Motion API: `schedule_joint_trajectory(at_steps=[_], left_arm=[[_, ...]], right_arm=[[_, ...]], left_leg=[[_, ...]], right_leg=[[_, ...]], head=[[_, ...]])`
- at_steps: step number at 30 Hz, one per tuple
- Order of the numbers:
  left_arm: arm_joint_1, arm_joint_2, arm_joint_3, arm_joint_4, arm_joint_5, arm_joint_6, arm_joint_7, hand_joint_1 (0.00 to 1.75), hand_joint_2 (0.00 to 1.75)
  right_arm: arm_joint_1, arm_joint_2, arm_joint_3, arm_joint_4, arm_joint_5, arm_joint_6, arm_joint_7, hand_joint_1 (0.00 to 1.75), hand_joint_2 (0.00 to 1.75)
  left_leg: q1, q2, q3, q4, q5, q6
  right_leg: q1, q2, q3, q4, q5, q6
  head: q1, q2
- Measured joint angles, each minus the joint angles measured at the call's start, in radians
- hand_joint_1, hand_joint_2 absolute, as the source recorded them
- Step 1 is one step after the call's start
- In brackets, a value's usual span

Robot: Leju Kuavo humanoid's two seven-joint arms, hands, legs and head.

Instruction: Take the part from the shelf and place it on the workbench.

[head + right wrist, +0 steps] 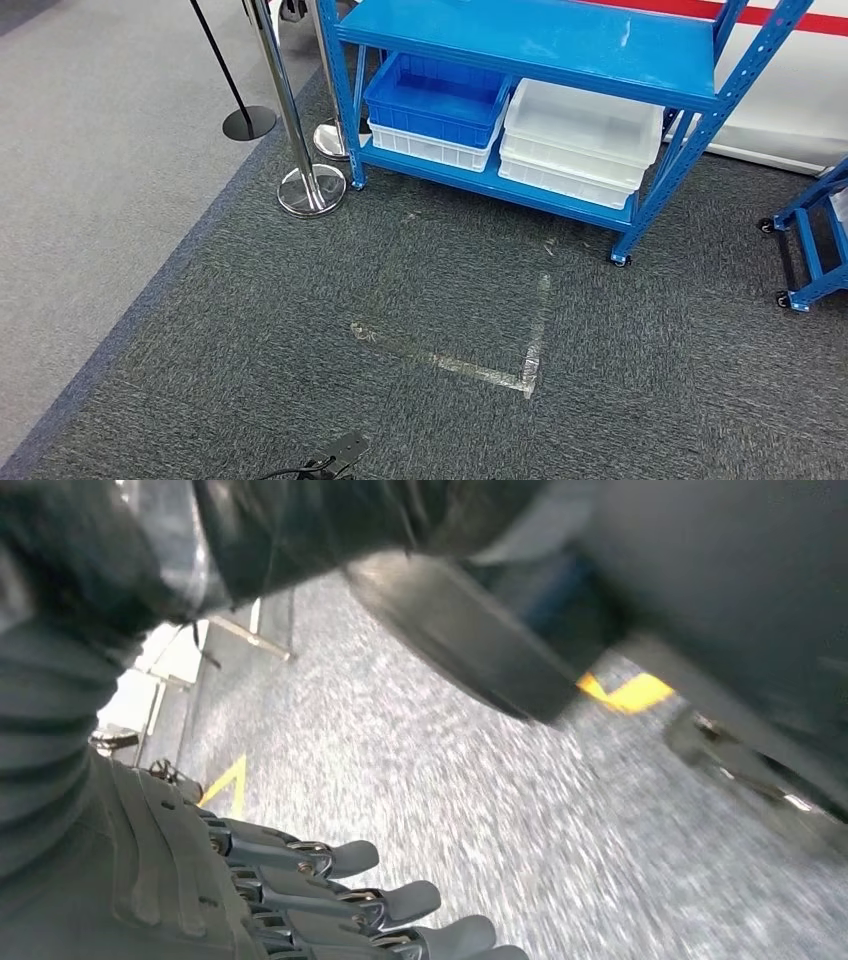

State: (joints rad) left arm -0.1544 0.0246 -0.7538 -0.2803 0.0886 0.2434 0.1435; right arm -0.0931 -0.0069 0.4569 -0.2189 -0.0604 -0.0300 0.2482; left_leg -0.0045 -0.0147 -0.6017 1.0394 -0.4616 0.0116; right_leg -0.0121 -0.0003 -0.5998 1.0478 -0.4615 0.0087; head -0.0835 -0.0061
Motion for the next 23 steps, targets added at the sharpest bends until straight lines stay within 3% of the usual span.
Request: schedule_joint_trajectory(at_steps=[2, 5, 6, 7, 8, 10, 12, 16, 18, 20, 21, 23], left_arm=[[0.027, 0.0, 0.044, -0.009, -0.007, -0.02, -0.012, 0.0, 0.0], [0.071, 0.0, 0.109, -0.013, -0.016, -0.049, -0.028, 0.0, 0.0], [0.085, 0.0, 0.124, -0.013, -0.019, -0.057, -0.032, 0.0, 0.0], [0.101, 0.0, 0.137, -0.013, -0.022, -0.064, -0.035, 0.0, 0.0], [0.118, 0.0, 0.152, -0.013, -0.024, -0.071, -0.04, 0.0, 0.0], [0.16, 0.0, 0.193, -0.011, -0.03, -0.087, -0.049, 0.0, 0.0], [0.201, 0.001, 0.241, -0.006, -0.036, -0.105, -0.059, 0.0, 0.0], [0.258, 0.001, 0.318, -0.002, -0.049, -0.139, -0.081, 0.0, 0.0], [0.264, 0.0, 0.357, -0.003, -0.055, -0.154, -0.091, 0.0, 0.0], [0.26, 0.0, 0.389, -0.009, -0.06, -0.167, -0.1, 0.0, 0.0], [0.256, -0.001, 0.406, -0.018, -0.063, -0.174, -0.105, 0.0, 0.0], [0.25, -0.002, 0.429, -0.036, -0.066, -0.184, -0.111, 0.0, 0.0]], right_arm=[[0.019, 0.0, -0.024, -0.002, 0.007, 0.005, -0.021, 0.0, 1.75], [0.032, 0.0, -0.063, -0.014, 0.012, 0.008, -0.05, 0.0, 1.75], [0.034, 0.0, -0.074, -0.02, 0.014, 0.008, -0.058, 0.0, 1.75], [0.035, 0.0, -0.083, -0.027, 0.015, 0.009, -0.065, 0.0, 1.75], [0.035, 0.0, -0.093, -0.038, 0.018, 0.01, -0.073, 0.0, 1.75], [0.034, 0.0, -0.112, -0.066, 0.023, 0.011, -0.091, 0.0, 1.75], [0.034, 0.0, -0.135, -0.096, 0.028, 0.012, -0.11, 0.0, 1.75], [0.056, -0.001, -0.182, -0.131, 0.034, 0.014, -0.145, 0.0, 1.75], [0.08, -0.002, -0.207, -0.138, 0.039, 0.014, -0.16, 0.0, 0.87], [0.111, -0.002, -0.226, -0.138, 0.043, 0.016, -0.171, 0.0, 0.0], [0.132, -0.002, -0.236, -0.136, 0.045, 0.018, -0.178, 0.0, 0.0], [0.164, -0.002, -0.251, -0.13, 0.046, 0.022, -0.186, 0.0, 0.0]], left_leg=[[0.002, 0.003, -0.018, 0.046, -0.035, -0.012], [0.007, 0.005, -0.101, 0.23, -0.126, -0.026], [0.008, 0.006, -0.122, 0.272, -0.136, -0.028], [0.008, 0.006, -0.124, 0.275, -0.126, -0.028], [0.009, 0.007, -0.105, 0.238, -0.099, -0.028], [0.007, 0.01, -0.031, 0.094, -0.037, -0.021], [0.003, 0.011, 0.019, 0.0, -0.012, -0.011], [0.002, 0.01, 0.03, -0.02, -0.007, 0.011], [0.006, 0.013, 0.037, -0.031, -0.002, 0.022], [0.005, 0.017, 0.038, -0.032, -0.004, 0.029], [0.003, 0.018, 0.038, -0.032, -0.005, 0.03], [0.002, 0.019, 0.038, -0.031, -0.006, 0.032]], right_leg=[[-0.005, -0.002, 0.003, -0.006, 0.003, -0.01], [-0.006, -0.006, 0.004, -0.007, 0.002, -0.017], [-0.006, -0.008, 0.005, -0.007, 0.001, -0.018], [-0.006, -0.009, 0.005, -0.007, 0.001, -0.017], [-0.006, -0.01, 0.007, -0.007, 0.0, -0.017], [-0.006, -0.01, 0.01, -0.006, -0.003, -0.013], [-0.003, -0.007, 0.012, -0.006, -0.005, -0.004], [-0.003, -0.005, 0.014, -0.006, -0.011, 0.02], [-0.003, -0.002, -0.009, 0.05, -0.05, 0.028], [-0.002, -0.001, -0.064, 0.17, -0.113, 0.03], [-0.002, -0.001, -0.089, 0.224, -0.133, 0.03], [-0.001, -0.001, -0.111, 0.27, -0.141, 0.029]], head=[[-0.002, 0.0], [-0.005, 0.0], [-0.004, 0.0], [-0.004, 0.0], [-0.004, 0.0], [-0.005, 0.0], [-0.004, 0.0], [-0.003, 0.0], [-0.001, 0.0], [0.0, 0.0], [0.0, 0.0], [0.0, 0.0]])
